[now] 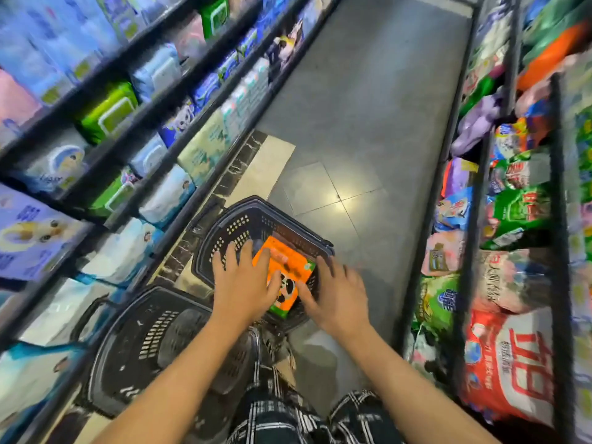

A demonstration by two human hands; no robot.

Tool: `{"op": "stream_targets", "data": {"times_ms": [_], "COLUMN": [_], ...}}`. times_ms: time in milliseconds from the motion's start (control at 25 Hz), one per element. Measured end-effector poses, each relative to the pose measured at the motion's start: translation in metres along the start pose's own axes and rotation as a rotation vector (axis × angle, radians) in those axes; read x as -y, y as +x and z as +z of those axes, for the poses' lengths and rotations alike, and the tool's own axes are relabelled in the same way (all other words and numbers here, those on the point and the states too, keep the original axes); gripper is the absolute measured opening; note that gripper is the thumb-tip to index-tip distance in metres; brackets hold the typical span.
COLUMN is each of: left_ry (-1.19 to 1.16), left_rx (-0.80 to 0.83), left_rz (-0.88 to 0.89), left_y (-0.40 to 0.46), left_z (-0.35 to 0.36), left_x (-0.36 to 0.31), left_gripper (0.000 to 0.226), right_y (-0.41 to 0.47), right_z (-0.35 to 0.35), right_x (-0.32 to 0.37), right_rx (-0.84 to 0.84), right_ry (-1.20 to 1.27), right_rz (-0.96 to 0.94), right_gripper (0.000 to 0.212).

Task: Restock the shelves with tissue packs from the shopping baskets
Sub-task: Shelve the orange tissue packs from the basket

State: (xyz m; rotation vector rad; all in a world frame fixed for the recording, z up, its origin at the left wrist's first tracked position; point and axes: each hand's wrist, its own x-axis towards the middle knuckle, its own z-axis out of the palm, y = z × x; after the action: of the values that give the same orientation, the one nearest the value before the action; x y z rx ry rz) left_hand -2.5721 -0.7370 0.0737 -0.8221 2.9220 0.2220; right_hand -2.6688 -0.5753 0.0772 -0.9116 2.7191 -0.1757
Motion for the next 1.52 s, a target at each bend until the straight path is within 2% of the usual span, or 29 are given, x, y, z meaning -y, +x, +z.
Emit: {"op": "stream_targets", "data": {"times_ms": [160,240,360,520,640,720,800,880,1000,1080,1160,1200,1360,1520], "left_ry": [0.016,0.05,0.059,0.055,-0.01,-0.21,-0.45,-0.573,-0.624,-0.637,-0.65,-0.648,-0.584,-0.509], "left_rx": [0.048,0.094,0.162,0.315,0.428,0.535,0.578,0.553,0.515,0.457,0.404,0.381,0.293,0.079], "left_rz": [-0.014,0.008,0.026,-0.025,-0.121,-0.25,-0.395,-0.516,-0.553,-0.559,-0.54,-0.513,-0.485,-0.519], "left_y": [0.066,0.095,0.137,0.202,0.23,0.236,0.241,0.241,0.231,0.221,0.205,0.195,0.161,0.129], "left_z": [0.072,0.135,0.239,0.393,0.486,0.519,0.537,0.527,0.479,0.427,0.359,0.322,0.178,0.044], "left_x": [0.028,0.041,0.061,0.088,0.108,0.117,0.124,0.126,0.115,0.111,0.105,0.101,0.084,0.047], "left_gripper": [0.057,0.06,0.063,0.072,0.082,0.087,0.085,0.086,0.091,0.085,0.088,0.091,0.087,0.078], "right_y": [0.076,0.112,0.148,0.2,0.227,0.239,0.246,0.252,0.248,0.241,0.231,0.225,0.2,0.174], "right_z": [0.086,0.155,0.255,0.396,0.47,0.494,0.499,0.487,0.443,0.395,0.336,0.302,0.17,0.043], "right_x": [-0.003,-0.01,-0.019,-0.042,-0.061,-0.072,-0.078,-0.076,-0.071,-0.063,-0.052,-0.048,-0.037,-0.041], "right_rx": [0.0,0.035,0.139,0.223,0.258,0.311,0.361,0.348,0.269,0.213,0.169,0.133,0.067,-0.066], "right_ry": [0.045,0.086,0.17,0.338,0.564,0.739,0.833,0.846,0.805,0.814,0.802,0.792,0.69,0.581], "right_rz": [0.016,0.013,0.139,0.396,0.777,1.019,1.059,1.02,0.891,0.796,0.671,0.613,0.434,0.232], "right_gripper": [0.073,0.072,0.074,0.075,0.072,0.067,0.067,0.065,0.059,0.044,0.025,0.023,0.045,0.071]}}
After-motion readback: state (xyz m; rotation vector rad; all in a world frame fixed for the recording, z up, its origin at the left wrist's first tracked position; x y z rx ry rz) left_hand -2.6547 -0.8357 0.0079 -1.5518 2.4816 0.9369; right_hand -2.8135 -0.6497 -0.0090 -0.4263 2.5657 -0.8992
